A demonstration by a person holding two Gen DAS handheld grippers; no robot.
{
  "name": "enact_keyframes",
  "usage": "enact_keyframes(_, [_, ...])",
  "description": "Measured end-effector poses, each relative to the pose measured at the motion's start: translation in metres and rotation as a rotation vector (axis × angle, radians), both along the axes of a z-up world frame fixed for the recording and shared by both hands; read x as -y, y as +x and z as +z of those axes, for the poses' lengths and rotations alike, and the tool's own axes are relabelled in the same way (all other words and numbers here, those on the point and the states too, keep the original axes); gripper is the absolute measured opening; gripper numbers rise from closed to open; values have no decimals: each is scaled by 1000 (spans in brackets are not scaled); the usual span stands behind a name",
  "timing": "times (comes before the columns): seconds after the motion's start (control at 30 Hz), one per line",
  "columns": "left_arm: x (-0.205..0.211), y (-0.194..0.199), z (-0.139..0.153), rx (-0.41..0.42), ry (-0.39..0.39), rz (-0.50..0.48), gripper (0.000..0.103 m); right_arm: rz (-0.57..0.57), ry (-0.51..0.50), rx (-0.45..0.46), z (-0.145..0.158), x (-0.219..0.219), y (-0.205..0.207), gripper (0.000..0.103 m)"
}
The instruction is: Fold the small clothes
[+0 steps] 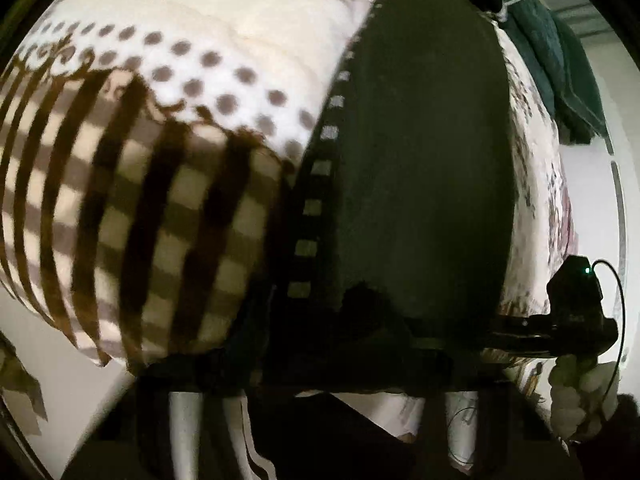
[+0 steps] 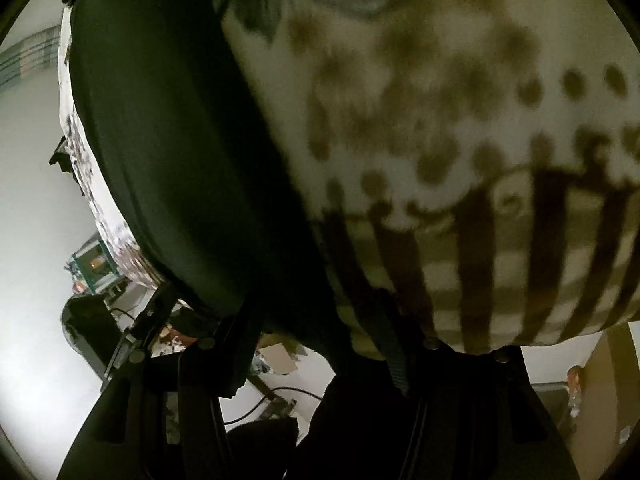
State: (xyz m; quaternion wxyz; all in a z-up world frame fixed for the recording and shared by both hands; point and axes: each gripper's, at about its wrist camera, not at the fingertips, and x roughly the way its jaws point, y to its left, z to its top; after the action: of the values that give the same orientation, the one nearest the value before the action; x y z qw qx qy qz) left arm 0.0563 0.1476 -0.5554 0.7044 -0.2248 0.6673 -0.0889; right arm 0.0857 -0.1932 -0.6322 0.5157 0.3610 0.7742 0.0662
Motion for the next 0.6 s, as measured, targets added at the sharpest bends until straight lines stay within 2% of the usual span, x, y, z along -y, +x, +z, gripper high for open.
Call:
enact_keyframes(0.03, [0, -2, 0, 17, 11, 4, 5, -10, 1, 22, 3, 10, -11, 42])
enact_keyframes(0.07, [-3, -6, 2, 34, 6, 13, 5, -41, 14, 47, 2, 4, -11, 7])
enact_keyframes(0.13, [-12, -13, 5, 58, -10, 36, 5, -75, 16, 51, 0, -4, -16, 7])
enact_keyframes(0.23, [-25, -16, 2, 64, -40, 42, 5, -44, -23, 77, 2, 1, -26, 7])
enact_keyframes(0.27, [-25, -17, 0, 58, -63, 39, 9, -34, -30, 78, 2, 0, -28, 8])
enact_keyframes(0.3, [-27, -14, -3, 39, -88, 41, 9, -28, -26, 73, 1, -2, -27, 15])
enact_keyframes(0.33, [-30, -11, -4, 22, -103, 51, 15, -28, -12, 70, 1, -3, -30, 18])
enact_keyframes(0.37, [-31, -10, -6, 18, -113, 59, 30, -30, 13, 61, -2, -4, -28, 28])
enact_keyframes(0.4, [-37, -10, -8, 22, -140, 79, 50, -32, 33, 51, -5, -3, -27, 45])
enact_keyframes(0.47, [-46, -14, -14, 25, -207, 116, 65, -39, 70, 50, -7, 7, -24, 59])
enact_keyframes(0.5, [-46, -15, -23, 7, -258, 128, 65, -32, 85, 42, -9, 5, -25, 59])
enact_keyframes(0.6, [-37, -18, -47, -42, -313, 124, 64, -10, 117, -4, -25, -5, -26, 59])
